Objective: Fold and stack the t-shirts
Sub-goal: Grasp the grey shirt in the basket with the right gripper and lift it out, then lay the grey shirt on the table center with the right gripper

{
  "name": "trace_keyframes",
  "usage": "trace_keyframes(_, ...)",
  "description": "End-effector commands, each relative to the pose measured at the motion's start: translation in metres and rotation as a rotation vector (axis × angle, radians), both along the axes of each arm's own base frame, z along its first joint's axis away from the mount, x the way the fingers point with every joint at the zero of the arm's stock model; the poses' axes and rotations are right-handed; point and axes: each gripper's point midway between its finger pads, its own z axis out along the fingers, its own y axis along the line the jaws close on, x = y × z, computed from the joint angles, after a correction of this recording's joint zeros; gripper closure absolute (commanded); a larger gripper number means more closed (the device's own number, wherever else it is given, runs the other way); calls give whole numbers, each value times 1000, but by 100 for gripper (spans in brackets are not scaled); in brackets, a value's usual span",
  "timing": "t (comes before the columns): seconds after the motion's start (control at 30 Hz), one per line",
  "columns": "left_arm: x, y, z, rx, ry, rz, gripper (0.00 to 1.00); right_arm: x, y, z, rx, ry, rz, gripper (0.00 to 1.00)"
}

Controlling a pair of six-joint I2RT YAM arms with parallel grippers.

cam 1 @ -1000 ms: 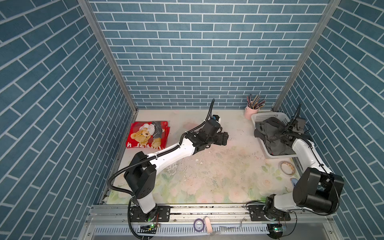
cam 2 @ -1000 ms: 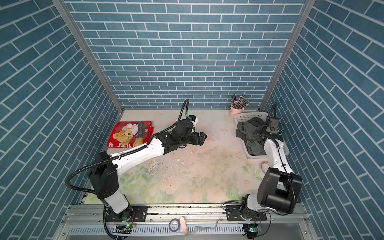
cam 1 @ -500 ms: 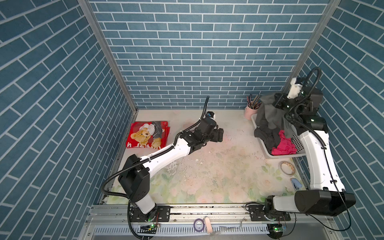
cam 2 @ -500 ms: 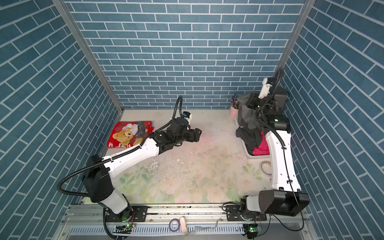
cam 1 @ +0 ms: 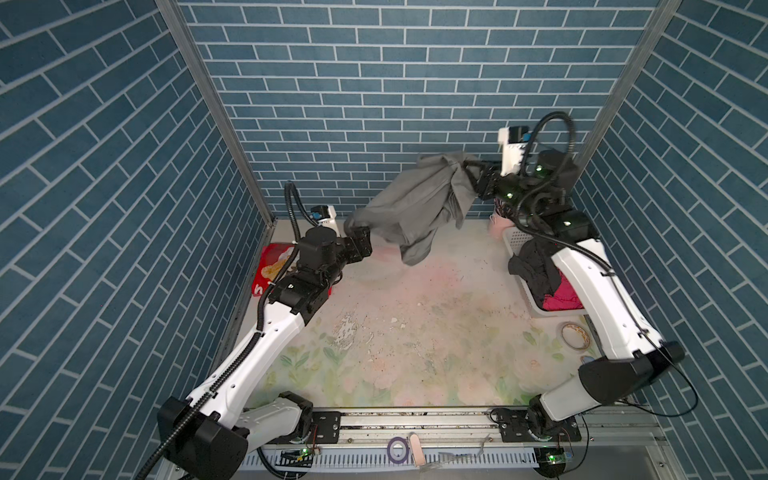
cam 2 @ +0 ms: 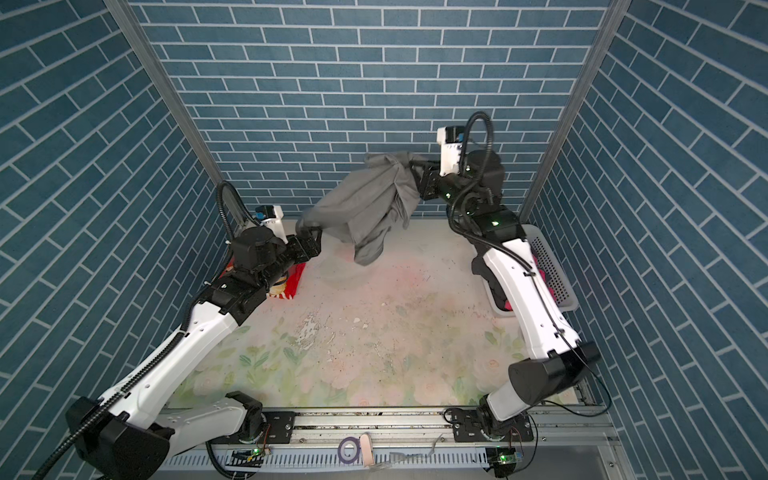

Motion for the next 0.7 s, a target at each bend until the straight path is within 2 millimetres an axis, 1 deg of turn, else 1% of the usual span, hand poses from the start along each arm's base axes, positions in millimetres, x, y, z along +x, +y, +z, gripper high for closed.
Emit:
trace_keyframes(0.0, -4, 0, -10, -34, 32, -30, 12, 29, 2, -149, -84, 344, -78, 35)
trace_keyframes(0.03, -5, 0, -15, -31, 45, -38, 12, 29, -2, -176, -110, 391, -105, 31)
trace_keyframes(0.07, -6, 0, -21, -30, 58, -43, 12, 27, -7, -199, -135, 431, -123, 26)
trace_keyframes(0.17, -7, 2, -40, -29, 98, -53, 12, 11, -15, -246, -207, 516, -140, 21)
trace_keyframes(0.23, -7, 2, -52, -30, 125, -57, 12, -3, -18, -269, -283, 529, -147, 18)
trace_keyframes(0.3, -5, 1, -65, -29, 150, -61, 12, -18, -19, -286, -367, 523, -151, 16)
trace_keyframes(0.37, -3, -1, -79, -26, 186, -68, 12, -36, -16, -302, -417, 528, -123, 16)
trace_keyframes(0.47, -1, -7, -92, -42, 223, -87, 12, -56, -6, -321, -411, 542, -78, 16)
trace_keyframes(0.57, 0, -12, -99, -73, 238, -99, 12, -73, 18, -341, -407, 576, -11, 17)
trace_keyframes(0.67, -1, -13, -103, -80, 249, -100, 12, -83, 39, -357, -441, 595, 17, 18)
